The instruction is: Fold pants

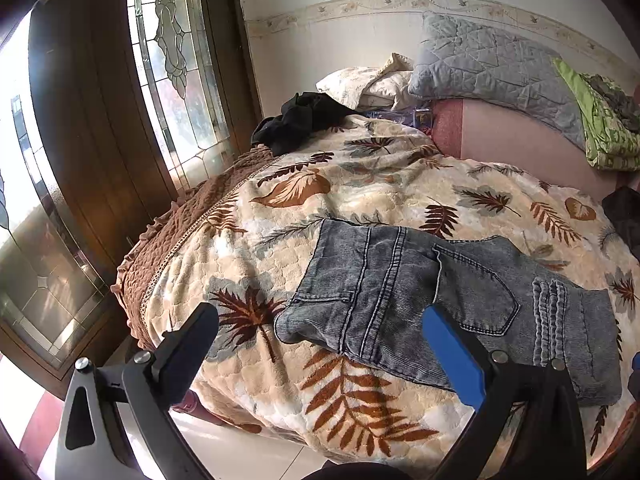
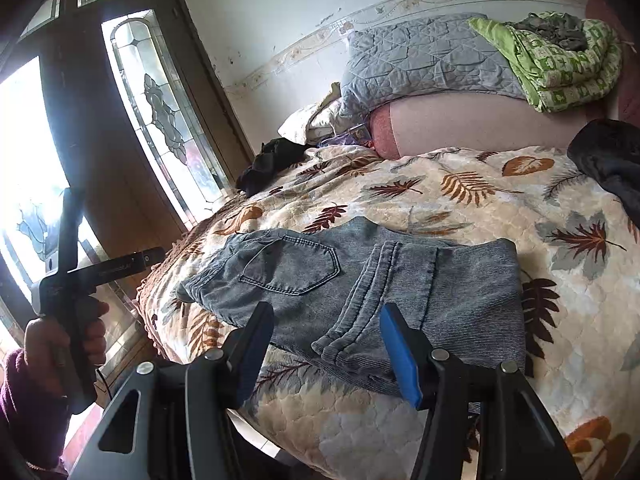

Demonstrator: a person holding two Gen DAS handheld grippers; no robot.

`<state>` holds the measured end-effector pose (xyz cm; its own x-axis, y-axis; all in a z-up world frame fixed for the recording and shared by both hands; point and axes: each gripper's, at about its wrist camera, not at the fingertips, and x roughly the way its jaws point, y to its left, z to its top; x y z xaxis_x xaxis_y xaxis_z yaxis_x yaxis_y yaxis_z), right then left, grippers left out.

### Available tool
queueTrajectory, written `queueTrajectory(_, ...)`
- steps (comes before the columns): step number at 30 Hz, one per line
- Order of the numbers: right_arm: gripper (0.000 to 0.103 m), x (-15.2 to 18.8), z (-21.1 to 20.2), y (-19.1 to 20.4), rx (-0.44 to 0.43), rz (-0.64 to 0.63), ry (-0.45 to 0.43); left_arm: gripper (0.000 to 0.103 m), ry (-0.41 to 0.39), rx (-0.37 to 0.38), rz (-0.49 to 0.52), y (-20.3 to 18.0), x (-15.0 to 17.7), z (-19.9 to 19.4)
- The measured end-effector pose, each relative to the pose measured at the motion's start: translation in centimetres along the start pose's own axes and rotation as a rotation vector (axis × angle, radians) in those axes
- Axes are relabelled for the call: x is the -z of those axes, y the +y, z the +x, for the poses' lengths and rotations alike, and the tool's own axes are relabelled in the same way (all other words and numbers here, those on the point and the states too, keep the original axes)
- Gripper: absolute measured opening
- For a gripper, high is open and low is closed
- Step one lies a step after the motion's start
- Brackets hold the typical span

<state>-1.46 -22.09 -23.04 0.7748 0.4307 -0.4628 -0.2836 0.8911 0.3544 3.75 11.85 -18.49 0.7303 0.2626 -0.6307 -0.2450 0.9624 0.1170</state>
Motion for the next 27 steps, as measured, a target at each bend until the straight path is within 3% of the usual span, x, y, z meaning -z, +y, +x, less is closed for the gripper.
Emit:
queueTrajectory(6, 0.059, 0.2, 0.6, 0.1, 0.005, -0.006, 0.020, 0.102, 0.131, 0.012, -0.085, 2.6, 1.0, 4.1)
queueTrajectory(11, 0.059, 0.2, 1.0, 0.2, 0.005, -0.017, 0.031, 0.101, 0.300, -0.016, -0.342, 9.7, 2.9, 8.6)
queueTrajectory(16, 0.059, 0.3, 1.4, 0.2, 0.012, -0.030, 0.036, 0.101, 0.403, 0.051, -0.539, 13.6, 5.1, 10.6)
queueTrajectory(23, 0.059, 0.4, 1.7, -0.1, 0.020, -0.034, 0.048, 0.101, 0.412, 0.171, -0.487, 9.8, 3.7, 10.1)
queueTrajectory(27, 0.059, 0.4, 1.3, -0.4, 0.021, -0.031, 0.040, 0.101, 0.444, 0.195, -0.478, 7.8, 2.8, 11.4)
